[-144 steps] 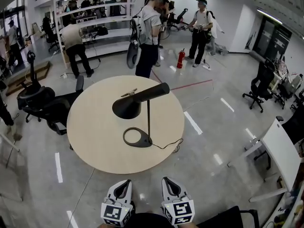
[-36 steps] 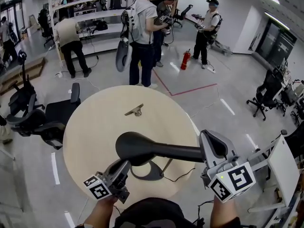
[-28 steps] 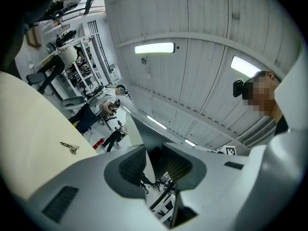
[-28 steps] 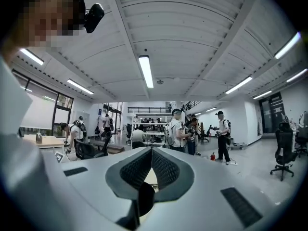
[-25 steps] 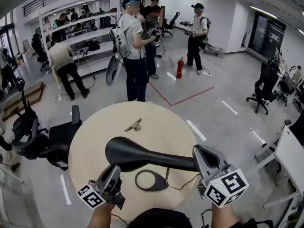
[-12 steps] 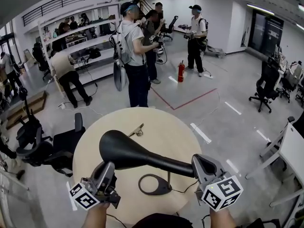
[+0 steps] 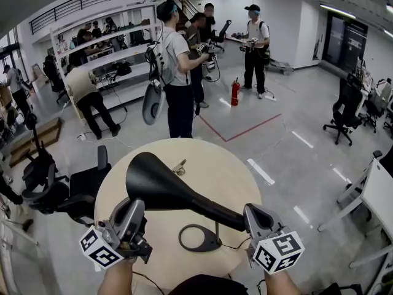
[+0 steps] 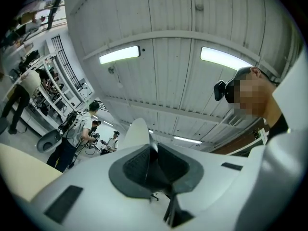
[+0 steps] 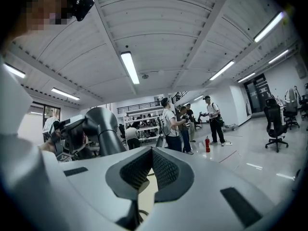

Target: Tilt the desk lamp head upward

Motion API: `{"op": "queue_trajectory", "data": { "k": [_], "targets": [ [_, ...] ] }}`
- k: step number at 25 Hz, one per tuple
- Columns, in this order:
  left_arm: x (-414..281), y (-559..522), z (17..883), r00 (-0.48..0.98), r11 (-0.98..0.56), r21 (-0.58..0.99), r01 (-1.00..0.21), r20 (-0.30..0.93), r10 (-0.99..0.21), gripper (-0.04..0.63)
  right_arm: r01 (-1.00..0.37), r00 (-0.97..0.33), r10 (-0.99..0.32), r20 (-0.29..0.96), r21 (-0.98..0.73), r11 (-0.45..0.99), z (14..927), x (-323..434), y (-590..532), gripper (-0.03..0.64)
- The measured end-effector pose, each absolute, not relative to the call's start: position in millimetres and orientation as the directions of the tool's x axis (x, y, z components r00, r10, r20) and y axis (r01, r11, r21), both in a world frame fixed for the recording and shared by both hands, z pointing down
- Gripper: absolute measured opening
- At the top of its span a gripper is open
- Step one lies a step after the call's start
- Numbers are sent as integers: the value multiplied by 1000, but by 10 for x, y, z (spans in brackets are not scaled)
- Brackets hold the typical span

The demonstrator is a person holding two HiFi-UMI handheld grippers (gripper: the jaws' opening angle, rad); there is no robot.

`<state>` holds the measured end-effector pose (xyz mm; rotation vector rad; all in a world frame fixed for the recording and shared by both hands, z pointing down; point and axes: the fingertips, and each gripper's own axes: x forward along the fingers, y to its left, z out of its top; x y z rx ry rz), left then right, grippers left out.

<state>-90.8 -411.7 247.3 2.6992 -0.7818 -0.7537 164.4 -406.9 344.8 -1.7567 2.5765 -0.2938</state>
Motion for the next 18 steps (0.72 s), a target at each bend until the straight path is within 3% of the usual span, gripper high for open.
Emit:
{"op": "queue_trajectory", "data": {
  "k": [18],
  "targets": [
    [-503, -3914, 1894, 774, -890, 181, -419, -440, -455, 84, -953, -295, -945, 137, -109, 282, 3790, 1625, -4162, 15]
  ]
}}
